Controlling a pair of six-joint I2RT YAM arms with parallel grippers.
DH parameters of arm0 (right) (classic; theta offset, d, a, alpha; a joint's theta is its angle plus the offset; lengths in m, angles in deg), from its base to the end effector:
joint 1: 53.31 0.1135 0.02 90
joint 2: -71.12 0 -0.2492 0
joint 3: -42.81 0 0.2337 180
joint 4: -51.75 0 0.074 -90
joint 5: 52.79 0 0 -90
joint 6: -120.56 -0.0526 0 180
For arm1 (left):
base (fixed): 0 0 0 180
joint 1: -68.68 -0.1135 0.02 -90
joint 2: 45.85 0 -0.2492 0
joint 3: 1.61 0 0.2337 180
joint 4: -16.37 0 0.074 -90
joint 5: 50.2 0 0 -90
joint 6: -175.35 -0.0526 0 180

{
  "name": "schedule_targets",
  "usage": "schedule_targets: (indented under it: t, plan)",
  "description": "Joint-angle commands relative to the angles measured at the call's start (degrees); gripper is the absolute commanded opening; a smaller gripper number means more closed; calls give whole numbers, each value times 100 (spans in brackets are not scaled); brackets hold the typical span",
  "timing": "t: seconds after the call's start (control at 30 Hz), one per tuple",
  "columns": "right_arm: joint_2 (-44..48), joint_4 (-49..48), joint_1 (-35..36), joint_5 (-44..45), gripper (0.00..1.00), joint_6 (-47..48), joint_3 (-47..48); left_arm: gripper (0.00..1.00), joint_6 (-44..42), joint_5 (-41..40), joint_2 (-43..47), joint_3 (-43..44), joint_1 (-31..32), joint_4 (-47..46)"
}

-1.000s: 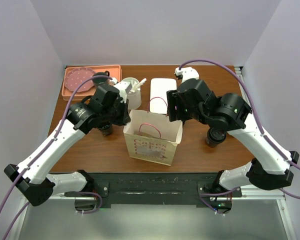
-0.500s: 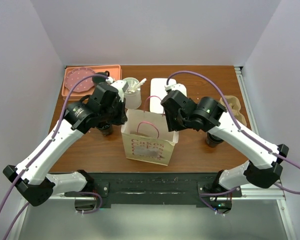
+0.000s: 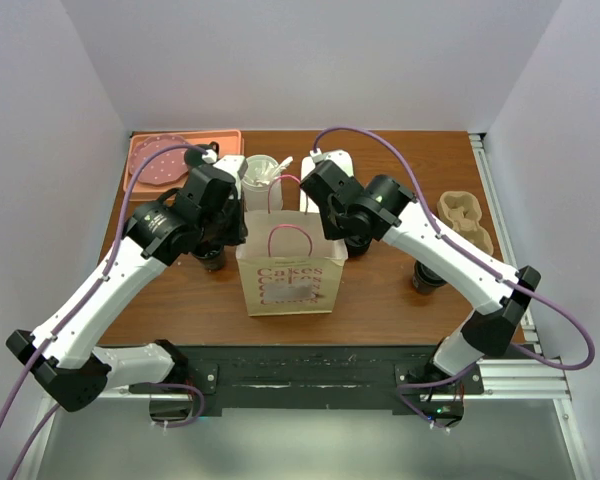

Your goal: Pack the takeout coffee

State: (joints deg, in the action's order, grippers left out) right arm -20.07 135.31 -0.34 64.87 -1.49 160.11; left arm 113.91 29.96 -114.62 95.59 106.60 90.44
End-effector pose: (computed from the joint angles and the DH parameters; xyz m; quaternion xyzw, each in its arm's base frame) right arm 0.2001 0.2247 0.3638 -0.1033 0.9288 0.0147 0.3557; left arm 0.1816 -0.1301 0.3671 0.0430 0.9222 -0.1397 0.3581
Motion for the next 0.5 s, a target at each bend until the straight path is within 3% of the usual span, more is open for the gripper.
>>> schedule_targets:
  t: [0.0, 0.13, 0.17, 0.27, 0.47]
  plan:
    - [23, -136, -32, 99, 28, 77, 505, 24, 71, 52, 65, 232, -47, -84]
    - [67, -57, -41, -111, 42, 85, 795, 48, 10, 220, 215, 266, -47, -93]
    - [102, -14, -41, -216, 47, 85, 961, 49, 1, 264, 250, 284, -47, -102]
    - [225, 57, -50, -279, 51, 24, 1173, 53, 132, 300, 311, 319, -38, -75]
    - [690, 198, -592, -269, 53, -240, 1280, 76, 194, 184, 618, 267, -47, -338]
